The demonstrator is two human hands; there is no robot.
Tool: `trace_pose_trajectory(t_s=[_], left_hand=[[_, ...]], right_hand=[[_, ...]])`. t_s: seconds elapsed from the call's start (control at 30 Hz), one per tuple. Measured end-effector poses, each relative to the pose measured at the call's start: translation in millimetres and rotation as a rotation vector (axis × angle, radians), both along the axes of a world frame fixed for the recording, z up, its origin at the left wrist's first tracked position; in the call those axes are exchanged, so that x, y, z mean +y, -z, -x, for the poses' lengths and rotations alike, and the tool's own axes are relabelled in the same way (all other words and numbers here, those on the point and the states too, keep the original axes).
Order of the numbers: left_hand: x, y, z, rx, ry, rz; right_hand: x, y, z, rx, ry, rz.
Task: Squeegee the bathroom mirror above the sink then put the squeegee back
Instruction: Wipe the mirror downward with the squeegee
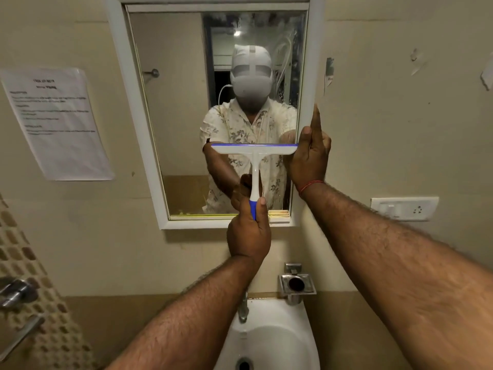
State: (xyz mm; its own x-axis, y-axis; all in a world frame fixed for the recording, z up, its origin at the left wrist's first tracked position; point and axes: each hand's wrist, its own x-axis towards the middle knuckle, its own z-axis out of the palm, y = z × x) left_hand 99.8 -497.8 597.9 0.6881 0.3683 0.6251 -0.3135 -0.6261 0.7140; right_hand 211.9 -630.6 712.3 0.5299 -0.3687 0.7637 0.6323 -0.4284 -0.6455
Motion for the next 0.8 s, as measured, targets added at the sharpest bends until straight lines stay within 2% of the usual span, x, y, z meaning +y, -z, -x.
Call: trace_pose_trajectory(t_s=[0.37,0.8], left_hand=[[0,51,16,0.141,-0.004,0.012],[-4,92,33,0.286,-0.017,0.004]], right_hand=[[-1,52,10,0.147,0.017,-0.019],[-6,109,26,0.228,-0.037,-0.046]])
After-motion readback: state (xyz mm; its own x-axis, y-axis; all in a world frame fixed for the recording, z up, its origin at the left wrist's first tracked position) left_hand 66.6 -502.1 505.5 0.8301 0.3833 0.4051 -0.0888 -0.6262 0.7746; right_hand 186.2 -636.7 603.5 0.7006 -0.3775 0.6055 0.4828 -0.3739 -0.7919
